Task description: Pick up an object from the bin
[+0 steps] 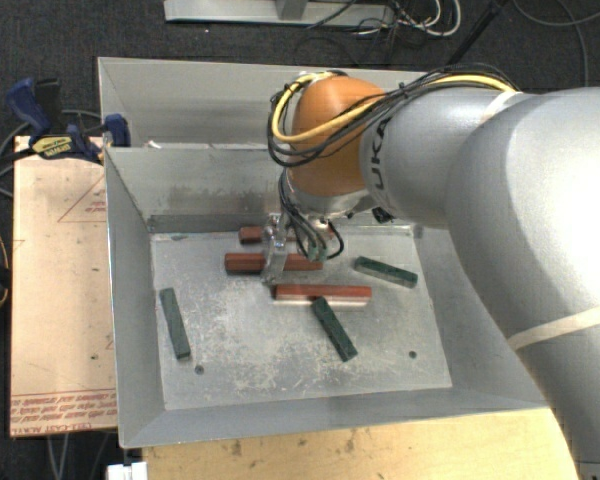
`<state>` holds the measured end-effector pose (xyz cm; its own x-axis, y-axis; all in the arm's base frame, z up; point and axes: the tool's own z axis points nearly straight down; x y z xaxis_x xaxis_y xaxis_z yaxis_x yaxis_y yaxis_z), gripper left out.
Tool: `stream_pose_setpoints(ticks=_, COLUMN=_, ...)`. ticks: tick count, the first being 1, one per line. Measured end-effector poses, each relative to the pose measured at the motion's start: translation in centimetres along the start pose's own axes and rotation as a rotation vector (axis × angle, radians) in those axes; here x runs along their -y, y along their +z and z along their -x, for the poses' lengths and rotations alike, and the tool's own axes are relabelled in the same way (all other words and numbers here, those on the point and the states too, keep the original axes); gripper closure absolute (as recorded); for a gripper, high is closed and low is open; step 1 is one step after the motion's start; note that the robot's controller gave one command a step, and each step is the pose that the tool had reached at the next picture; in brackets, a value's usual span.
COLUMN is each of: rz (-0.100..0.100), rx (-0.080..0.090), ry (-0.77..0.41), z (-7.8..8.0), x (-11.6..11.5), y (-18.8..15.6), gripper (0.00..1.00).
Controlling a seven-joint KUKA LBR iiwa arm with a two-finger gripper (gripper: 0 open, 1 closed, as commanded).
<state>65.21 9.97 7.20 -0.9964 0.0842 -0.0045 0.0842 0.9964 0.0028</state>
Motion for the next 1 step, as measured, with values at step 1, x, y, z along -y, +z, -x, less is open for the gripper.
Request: stream_pose_setpoints(ticks=1, rz=0.001, rx=0.008, ry=0.012, z=-1.08, x=-0.98, y=-16.85, gripper=1.0)
